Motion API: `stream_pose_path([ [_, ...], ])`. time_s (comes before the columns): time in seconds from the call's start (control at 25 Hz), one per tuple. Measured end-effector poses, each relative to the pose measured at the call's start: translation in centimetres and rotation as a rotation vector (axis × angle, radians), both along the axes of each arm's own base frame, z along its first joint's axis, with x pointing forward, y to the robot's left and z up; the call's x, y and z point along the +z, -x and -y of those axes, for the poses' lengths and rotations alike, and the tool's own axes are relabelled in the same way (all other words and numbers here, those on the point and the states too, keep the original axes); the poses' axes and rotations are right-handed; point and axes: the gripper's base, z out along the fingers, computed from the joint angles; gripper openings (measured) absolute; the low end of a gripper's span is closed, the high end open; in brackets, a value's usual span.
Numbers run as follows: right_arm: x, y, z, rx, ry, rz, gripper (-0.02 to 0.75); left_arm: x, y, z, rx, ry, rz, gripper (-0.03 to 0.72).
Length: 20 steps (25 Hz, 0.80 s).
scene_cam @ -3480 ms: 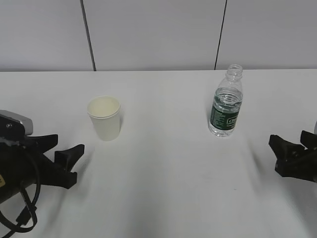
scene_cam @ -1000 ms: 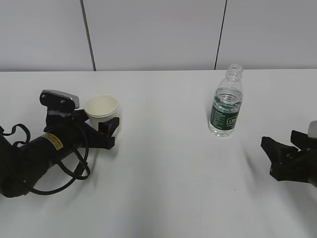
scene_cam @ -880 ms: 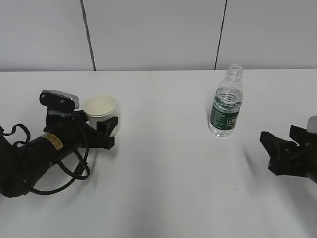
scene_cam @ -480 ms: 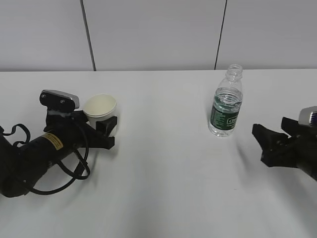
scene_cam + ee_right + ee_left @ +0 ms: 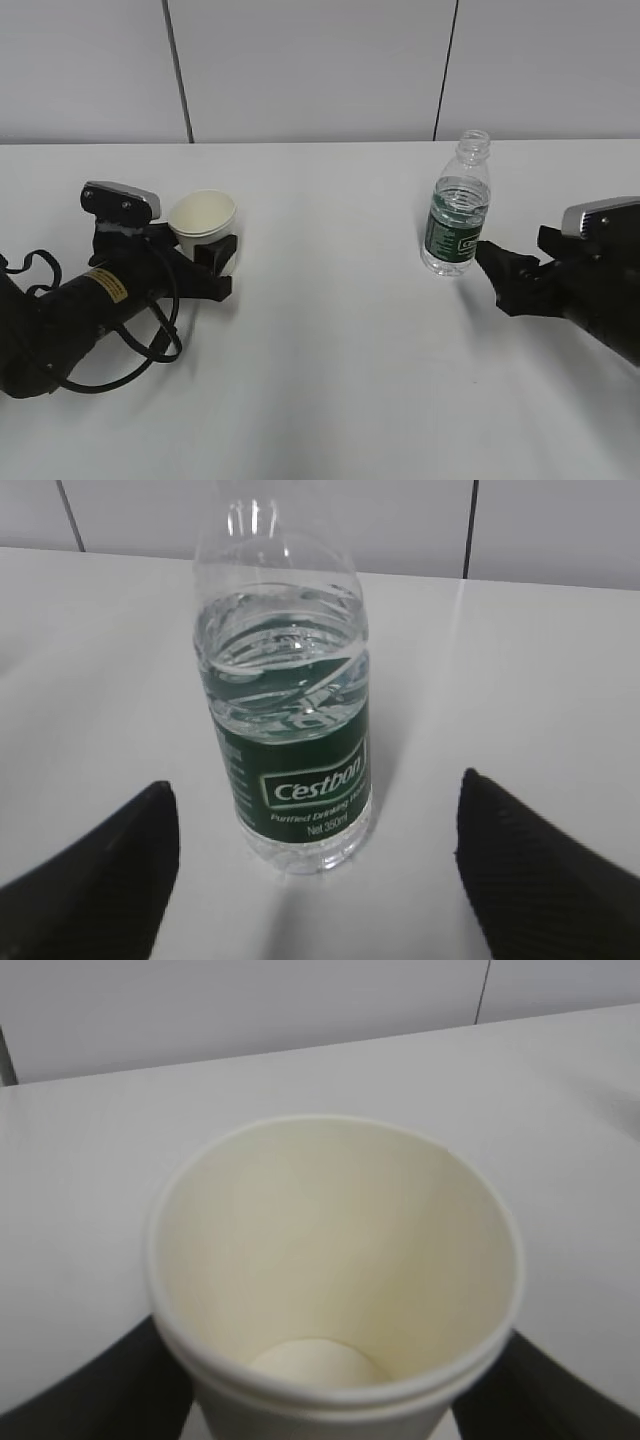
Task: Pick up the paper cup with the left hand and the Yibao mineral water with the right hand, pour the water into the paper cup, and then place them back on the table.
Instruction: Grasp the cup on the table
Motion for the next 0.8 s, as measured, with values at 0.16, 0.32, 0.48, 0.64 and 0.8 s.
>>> stream_pose_path([
  [0.16,-0.3,-1.0,-0.2,0.014,0.0,0.006,0.644,0.0,0.0,0.0,0.0,0.0,0.0,0.454],
  [0.32,-0.8,-2.5,-0.4,0.032,0.003,0.02,0.647,0.0,0.0,0.0,-0.002,0.0,0.0,0.453],
  [0.48,-1.2,-3.5,-0.7,0.053,0.003,0.028,0.647,0.0,0.0,0.0,-0.003,-0.001,0.0,0.453],
  [0.64,-2.0,-5.0,-0.9,0.068,0.002,0.035,0.647,0.0,0.0,0.0,-0.003,-0.001,0.0,0.453],
  [0.8,-2.3,-5.7,-0.9,0.068,0.002,0.04,0.647,0.0,0.0,0.0,-0.004,-0.001,0.0,0.453],
])
